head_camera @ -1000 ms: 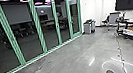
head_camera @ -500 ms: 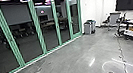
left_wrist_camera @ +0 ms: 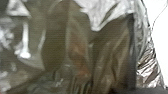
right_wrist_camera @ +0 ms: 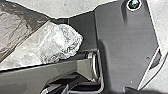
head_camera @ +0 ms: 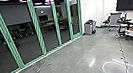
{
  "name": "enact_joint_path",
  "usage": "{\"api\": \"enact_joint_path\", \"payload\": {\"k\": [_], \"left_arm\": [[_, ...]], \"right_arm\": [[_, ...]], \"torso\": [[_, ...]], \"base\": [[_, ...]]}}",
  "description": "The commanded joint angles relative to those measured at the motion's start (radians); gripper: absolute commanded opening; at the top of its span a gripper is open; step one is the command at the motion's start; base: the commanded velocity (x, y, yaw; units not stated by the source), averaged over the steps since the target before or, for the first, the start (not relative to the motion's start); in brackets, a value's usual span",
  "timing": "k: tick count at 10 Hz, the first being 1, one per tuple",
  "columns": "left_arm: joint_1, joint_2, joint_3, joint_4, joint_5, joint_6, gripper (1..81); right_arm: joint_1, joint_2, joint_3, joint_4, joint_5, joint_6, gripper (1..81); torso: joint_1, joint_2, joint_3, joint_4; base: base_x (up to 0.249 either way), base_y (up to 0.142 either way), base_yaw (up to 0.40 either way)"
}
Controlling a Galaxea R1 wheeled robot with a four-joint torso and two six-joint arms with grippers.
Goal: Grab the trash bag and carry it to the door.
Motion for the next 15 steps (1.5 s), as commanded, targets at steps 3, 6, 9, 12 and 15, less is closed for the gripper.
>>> {"api": "enact_joint_path", "payload": {"k": [3,6,9,12,15], "left_arm": [[-0.071,-0.003,-0.004,0.001,0.065,0.003,1.0],[-0.071,-0.003,-0.004,0.001,0.065,0.003,1.0],[-0.071,-0.001,-0.004,0.001,0.064,0.002,1.0],[-0.071,-0.001,-0.004,0.001,0.065,0.002,1.0],[-0.071,-0.001,-0.004,0.001,0.065,0.003,1.0]], "right_arm": [[0.05,0.003,0.005,-0.01,-0.049,-0.004,81.1],[0.048,0.003,0.007,-0.01,-0.049,-0.006,81.1],[0.048,0.003,0.005,-0.01,-0.049,-0.006,81.1],[0.047,0.003,0.007,-0.01,-0.049,-0.006,81.1],[0.044,0.002,0.007,-0.01,-0.047,-0.006,81.1]], "torso": [[0.0,0.0,0.0,0.0],[0.0,0.0,0.0,0.0],[0.0,0.0,0.0,0.0],[0.0,0.0,0.0,0.0],[0.0,0.0,0.0,0.0]], "base": [[0.125,0.0,0.0],[0.124,-0.021,0.0],[0.124,-0.07,0.0],[0.125,-0.071,0.0],[0.125,0.0,0.0]]}}
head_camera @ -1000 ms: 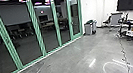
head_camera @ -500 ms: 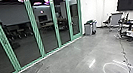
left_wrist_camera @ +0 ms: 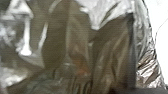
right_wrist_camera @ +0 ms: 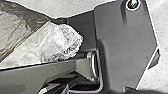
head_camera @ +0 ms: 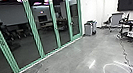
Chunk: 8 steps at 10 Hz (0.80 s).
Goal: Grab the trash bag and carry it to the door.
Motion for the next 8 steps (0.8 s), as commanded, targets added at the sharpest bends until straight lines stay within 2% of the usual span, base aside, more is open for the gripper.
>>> {"api": "enact_joint_path", "payload": {"k": [1,8], "left_arm": [[-0.075,-0.004,-0.002,0.001,0.064,0.002,1.0],[-0.075,-0.004,-0.002,0.001,0.064,0.004,1.0]], "right_arm": [[0.049,0.004,0.007,-0.01,-0.047,-0.005,81.1],[0.046,0.004,0.007,-0.01,-0.047,-0.005,81.1]], "torso": [[0.0,0.0,0.0,0.0],[0.0,0.0,0.0,0.0]], "base": [[0.125,0.0,0.0],[0.158,0.0,0.0]]}}
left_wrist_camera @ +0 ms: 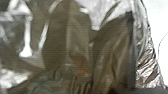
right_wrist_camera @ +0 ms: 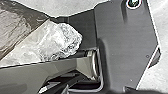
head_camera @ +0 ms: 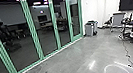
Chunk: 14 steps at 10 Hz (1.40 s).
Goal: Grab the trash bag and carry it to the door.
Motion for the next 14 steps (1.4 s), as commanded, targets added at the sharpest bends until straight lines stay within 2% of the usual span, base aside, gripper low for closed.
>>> {"api": "enact_joint_path", "payload": {"k": [1,14], "left_arm": [[-0.072,-0.003,-0.002,0.003,0.063,0.003,1.0],[-0.072,-0.001,-0.002,0.003,0.063,0.003,1.0]], "right_arm": [[0.048,0.003,0.007,-0.01,-0.048,-0.005,81.1],[0.048,0.002,0.005,-0.01,-0.048,-0.005,81.1]], "torso": [[0.0,0.0,0.0,0.0],[0.0,0.0,0.0,0.0]], "base": [[0.161,0.0,0.0],[0.161,-0.005,0.0]]}}
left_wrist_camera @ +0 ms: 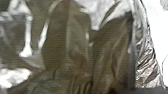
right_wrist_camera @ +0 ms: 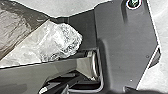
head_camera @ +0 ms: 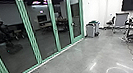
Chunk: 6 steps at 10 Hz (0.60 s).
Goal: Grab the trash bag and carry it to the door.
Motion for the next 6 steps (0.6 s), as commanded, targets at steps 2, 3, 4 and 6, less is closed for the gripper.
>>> {"api": "enact_joint_path", "payload": {"k": [2,3,4,6], "left_arm": [[-0.071,-0.001,-0.002,0.003,0.064,0.003,1.0],[-0.071,-0.001,-0.002,0.003,0.064,0.003,1.0],[-0.071,-0.001,-0.002,0.003,0.065,0.003,1.0],[-0.071,-0.001,-0.002,0.003,0.064,0.003,1.0]], "right_arm": [[0.048,0.003,0.005,-0.01,-0.048,-0.005,81.1],[0.048,0.003,0.005,-0.01,-0.048,-0.005,81.1],[0.048,0.003,0.005,-0.01,-0.048,-0.005,81.1],[0.048,0.003,0.005,-0.01,-0.048,-0.005,81.1]], "torso": [[0.0,0.0,0.0,0.0],[0.0,0.0,0.0,0.0],[0.0,0.0,0.0,0.0],[0.0,0.0,0.0,0.0]], "base": [[0.161,-0.068,0.0],[0.161,-0.068,0.0],[0.161,-0.068,0.0],[0.161,-0.068,0.0]]}}
